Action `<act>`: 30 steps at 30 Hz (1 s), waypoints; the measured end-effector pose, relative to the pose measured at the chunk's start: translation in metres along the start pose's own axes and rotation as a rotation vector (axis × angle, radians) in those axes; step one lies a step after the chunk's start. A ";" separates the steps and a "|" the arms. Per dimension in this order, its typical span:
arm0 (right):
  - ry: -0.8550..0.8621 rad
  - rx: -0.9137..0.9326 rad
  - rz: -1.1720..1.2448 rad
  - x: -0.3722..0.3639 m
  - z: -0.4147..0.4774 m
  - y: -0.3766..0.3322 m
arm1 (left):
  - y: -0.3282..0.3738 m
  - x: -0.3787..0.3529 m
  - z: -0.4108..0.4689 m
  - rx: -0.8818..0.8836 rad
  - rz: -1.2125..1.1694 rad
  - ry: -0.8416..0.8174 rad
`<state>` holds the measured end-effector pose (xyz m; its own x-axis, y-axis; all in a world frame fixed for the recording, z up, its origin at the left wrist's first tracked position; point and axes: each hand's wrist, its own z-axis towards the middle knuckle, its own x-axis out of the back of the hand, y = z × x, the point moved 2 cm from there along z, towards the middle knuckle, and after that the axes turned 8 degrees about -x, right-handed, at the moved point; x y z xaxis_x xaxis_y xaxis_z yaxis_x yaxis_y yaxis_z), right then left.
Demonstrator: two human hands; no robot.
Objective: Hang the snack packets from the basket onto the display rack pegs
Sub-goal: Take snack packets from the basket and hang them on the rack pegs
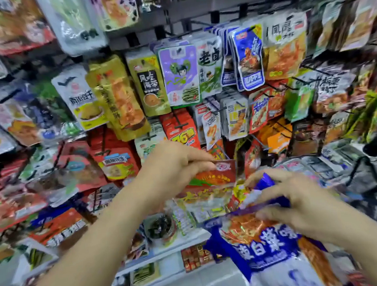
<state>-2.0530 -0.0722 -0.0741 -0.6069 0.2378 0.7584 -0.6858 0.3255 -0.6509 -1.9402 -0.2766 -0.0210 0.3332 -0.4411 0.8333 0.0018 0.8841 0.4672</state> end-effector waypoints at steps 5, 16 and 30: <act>0.071 -0.095 0.150 -0.020 0.039 0.034 | -0.011 -0.028 0.036 0.032 -0.120 -0.101; 0.235 -0.017 -0.331 -0.053 0.053 0.108 | -0.019 -0.118 0.032 0.363 0.089 -0.003; -0.130 -0.091 0.048 -0.037 0.062 0.233 | -0.048 -0.178 0.071 0.503 -0.052 -0.079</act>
<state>-2.2152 -0.0614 -0.2564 -0.6890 0.1364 0.7118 -0.6192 0.3996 -0.6760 -2.0668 -0.2519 -0.1706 0.2722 -0.5100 0.8159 -0.4442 0.6856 0.5768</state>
